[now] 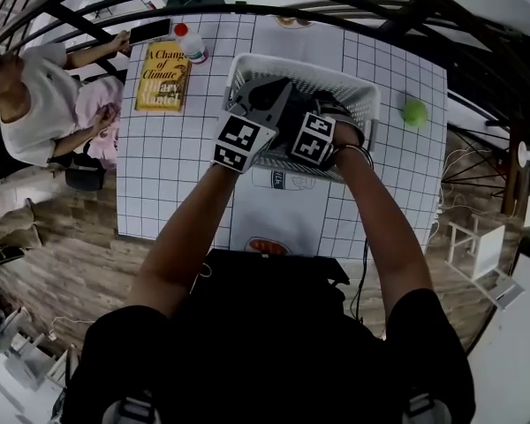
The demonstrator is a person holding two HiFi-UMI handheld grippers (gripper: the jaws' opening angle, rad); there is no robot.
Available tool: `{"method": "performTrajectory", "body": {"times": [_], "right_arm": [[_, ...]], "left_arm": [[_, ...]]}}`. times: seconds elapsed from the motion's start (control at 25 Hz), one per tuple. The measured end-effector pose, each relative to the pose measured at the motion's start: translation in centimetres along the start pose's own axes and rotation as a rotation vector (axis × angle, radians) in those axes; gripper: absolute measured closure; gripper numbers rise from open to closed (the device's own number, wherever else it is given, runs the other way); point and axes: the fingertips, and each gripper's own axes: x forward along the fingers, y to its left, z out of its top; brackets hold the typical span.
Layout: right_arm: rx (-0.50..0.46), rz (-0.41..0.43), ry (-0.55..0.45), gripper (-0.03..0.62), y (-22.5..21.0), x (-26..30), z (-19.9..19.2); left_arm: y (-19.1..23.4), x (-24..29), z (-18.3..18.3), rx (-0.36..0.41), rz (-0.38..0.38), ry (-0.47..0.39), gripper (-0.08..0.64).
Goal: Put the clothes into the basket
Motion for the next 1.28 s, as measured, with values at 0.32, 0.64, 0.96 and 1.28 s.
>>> {"method": "performTrajectory", "body": {"times": [0.32,0.64,0.96,1.28], "right_arm": [[-0.053,0.015,0.05,0.249,0.3,2.8,-0.4],[-0.027,0.058,0.034,0.186,0.9,4.1,0.1],[-0.007,0.07,0.015,0.13,0.6,2.5,0.6],[-0.007,0.034,0.0,0.13,0.0,-2.9,0.7]], "left_arm": [[0.6,0.6,-0.9,-0.012,0.006,0.003,0.557],[0.3,0.7,-1.9,-0.018,-0.001,0.007,0.557],[0.4,0.3,-1.4,-0.034,0.003,-0.009,0.557],[0.0,-1.8,1.3,-0.054,0.005,-0.061,0.557]]}}
